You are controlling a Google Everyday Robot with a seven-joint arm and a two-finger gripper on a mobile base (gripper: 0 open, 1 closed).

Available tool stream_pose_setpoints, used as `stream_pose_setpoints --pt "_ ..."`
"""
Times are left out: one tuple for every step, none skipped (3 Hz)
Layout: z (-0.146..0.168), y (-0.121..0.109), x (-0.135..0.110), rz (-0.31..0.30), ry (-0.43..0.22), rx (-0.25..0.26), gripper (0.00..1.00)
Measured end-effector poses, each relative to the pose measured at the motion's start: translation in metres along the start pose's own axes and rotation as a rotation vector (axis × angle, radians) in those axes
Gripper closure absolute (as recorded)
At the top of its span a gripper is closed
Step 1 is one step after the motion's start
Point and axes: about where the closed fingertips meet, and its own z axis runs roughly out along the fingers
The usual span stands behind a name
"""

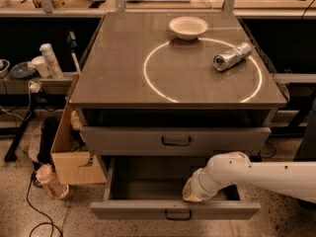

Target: Open middle drawer

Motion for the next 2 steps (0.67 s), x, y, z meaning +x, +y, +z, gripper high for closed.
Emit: stream_pose_setpoints --pt "0.0012 0.008 0.0037 -0.003 0.009 -0.022 1.0" --pt "-0.0005 0.0111 0.0054 -0.004 0.011 -0.025 1.0"
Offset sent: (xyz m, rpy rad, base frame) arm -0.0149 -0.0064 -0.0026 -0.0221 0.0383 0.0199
